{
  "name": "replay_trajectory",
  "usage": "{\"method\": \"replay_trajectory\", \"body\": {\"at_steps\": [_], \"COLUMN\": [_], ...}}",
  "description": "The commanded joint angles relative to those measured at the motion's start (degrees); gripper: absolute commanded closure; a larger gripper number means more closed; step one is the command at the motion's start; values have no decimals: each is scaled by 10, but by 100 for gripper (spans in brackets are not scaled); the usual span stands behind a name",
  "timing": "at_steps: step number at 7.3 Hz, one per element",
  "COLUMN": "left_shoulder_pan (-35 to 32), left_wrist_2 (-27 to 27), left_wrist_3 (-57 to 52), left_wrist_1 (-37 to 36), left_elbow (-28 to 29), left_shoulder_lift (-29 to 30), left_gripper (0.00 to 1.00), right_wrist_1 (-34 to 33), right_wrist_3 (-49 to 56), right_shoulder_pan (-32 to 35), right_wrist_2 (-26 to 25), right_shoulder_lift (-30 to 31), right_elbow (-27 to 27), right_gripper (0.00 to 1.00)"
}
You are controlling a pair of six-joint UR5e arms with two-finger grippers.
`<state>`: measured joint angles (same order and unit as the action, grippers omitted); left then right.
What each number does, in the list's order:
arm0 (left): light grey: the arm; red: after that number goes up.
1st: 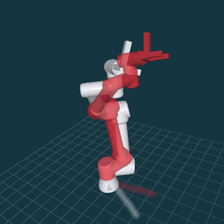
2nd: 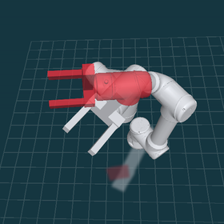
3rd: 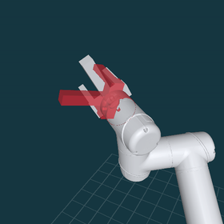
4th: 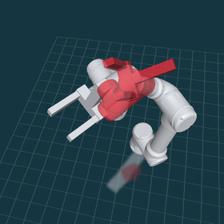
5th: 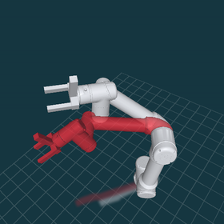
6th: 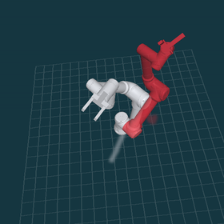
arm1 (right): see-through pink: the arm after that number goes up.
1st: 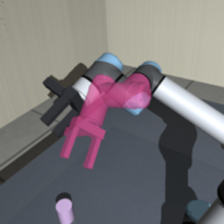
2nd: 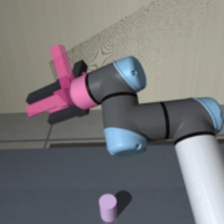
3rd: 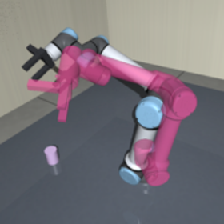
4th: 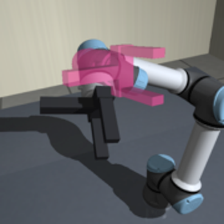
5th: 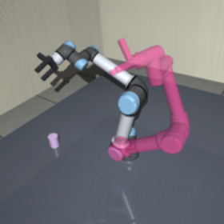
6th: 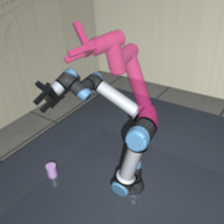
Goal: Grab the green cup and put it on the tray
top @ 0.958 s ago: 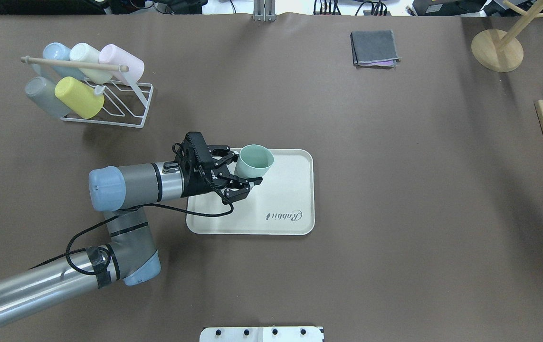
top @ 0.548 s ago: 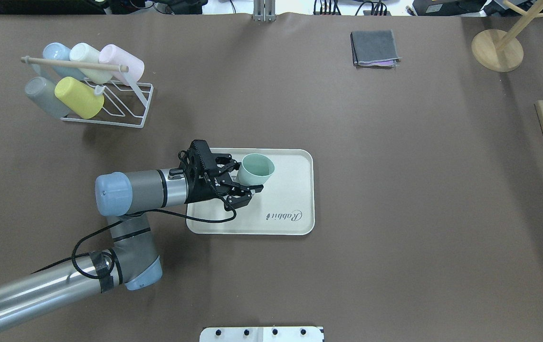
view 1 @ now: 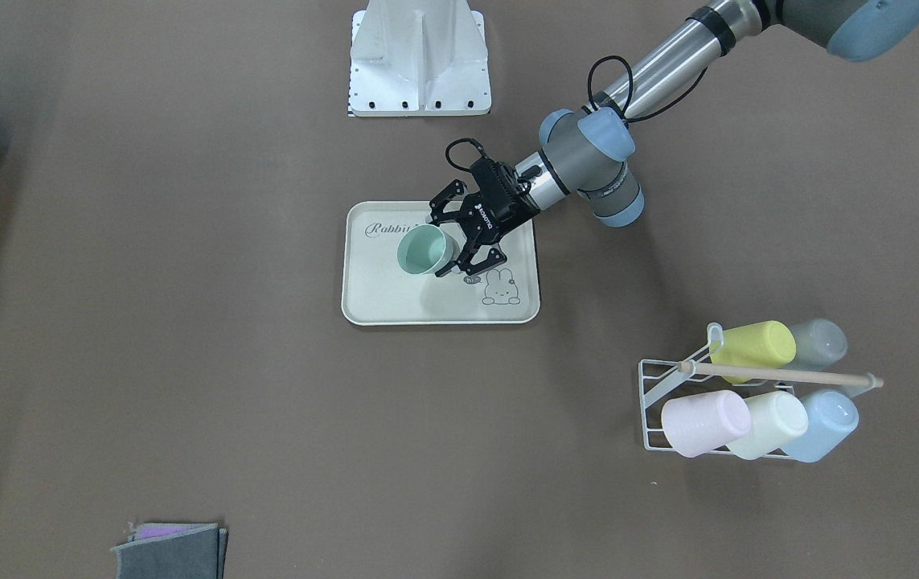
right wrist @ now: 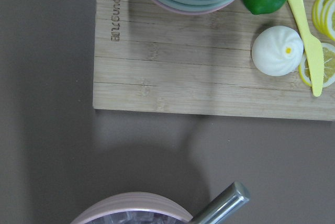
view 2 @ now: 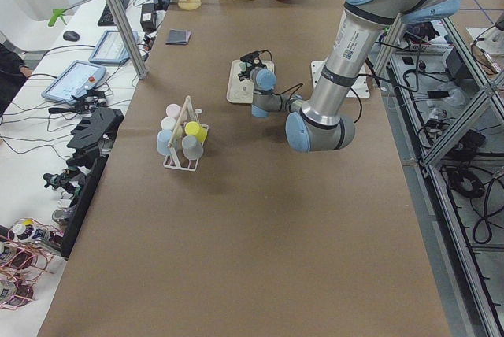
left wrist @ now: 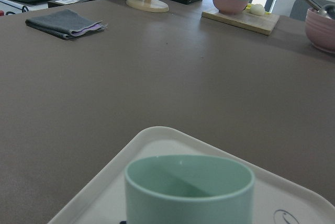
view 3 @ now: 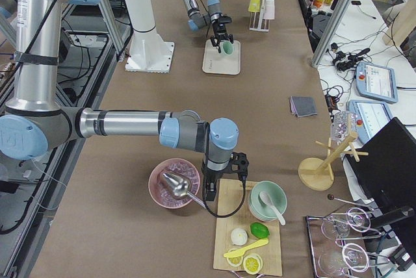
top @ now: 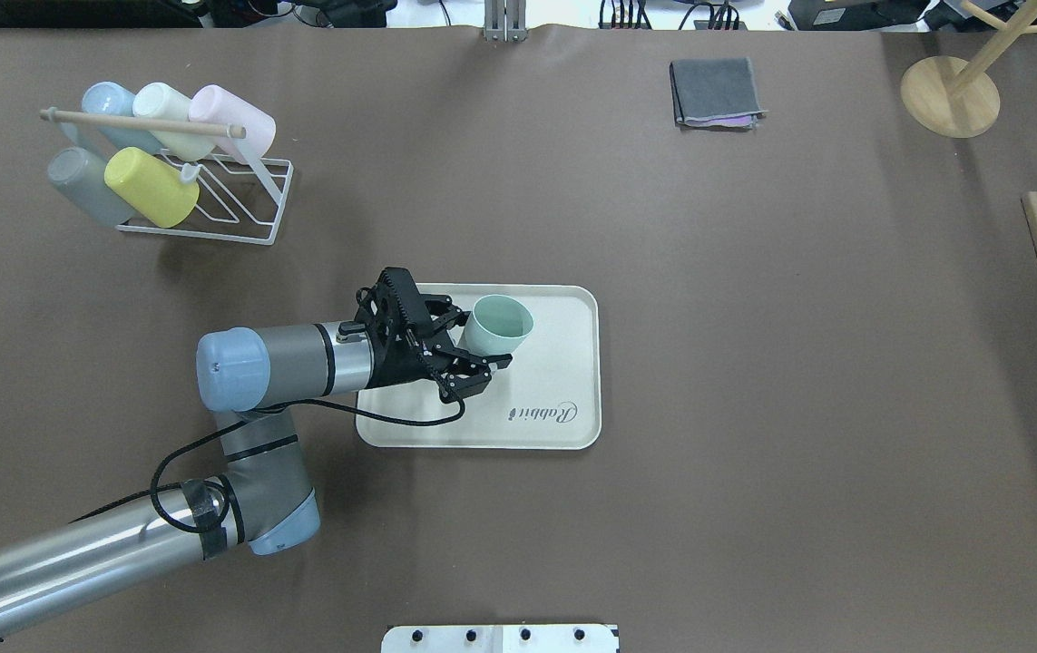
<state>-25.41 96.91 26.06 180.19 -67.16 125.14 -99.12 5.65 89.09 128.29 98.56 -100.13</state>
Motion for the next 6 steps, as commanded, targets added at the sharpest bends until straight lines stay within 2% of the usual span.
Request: {"method": "replay_trajectory", "body": {"at_steps": [1,2,3,4,6], "left_shoulder_pan": [-1,-2,-2,-2,-2], "left_wrist_2": [-4,-5,-6,-7,-7], "left_wrist_3": [-1,-7,-9,-10,-11], "left_wrist_1": [-2,-2,-2,-2,-1], "left_elbow": [-1,-2,-3,-3,-3], "left_shoulder_lift": [1,1,1,1,0], "left_gripper": [42,29,23,2,1], "right_wrist_1": [1,1,1,1,19], "right_wrist_3": [-1,-1,0,3,3], "right_shoulder_pan": [0,0,0,0,0], "right_wrist_2": [1,1,2,1,1], "right_shoulder_lift": [-1,-2,-2,-4,-6], "right_elbow": [5,5,5,5,6], "right_gripper": [0,0,0,0,0]}}
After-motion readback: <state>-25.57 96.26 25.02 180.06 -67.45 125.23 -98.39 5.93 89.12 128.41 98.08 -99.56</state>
